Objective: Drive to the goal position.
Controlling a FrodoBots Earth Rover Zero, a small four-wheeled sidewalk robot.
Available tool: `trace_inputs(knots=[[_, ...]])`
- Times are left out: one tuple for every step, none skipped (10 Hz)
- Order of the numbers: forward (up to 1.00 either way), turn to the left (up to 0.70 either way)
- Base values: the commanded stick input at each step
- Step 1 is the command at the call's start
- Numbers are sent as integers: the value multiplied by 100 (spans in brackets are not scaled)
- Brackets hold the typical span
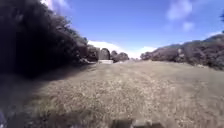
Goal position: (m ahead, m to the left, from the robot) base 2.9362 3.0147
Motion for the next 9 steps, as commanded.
trace_inputs(knots=[[70,0],[0,0],[0,0],[0,0],[0,0],[0,0],[0,0],[0,0],[0,0]])
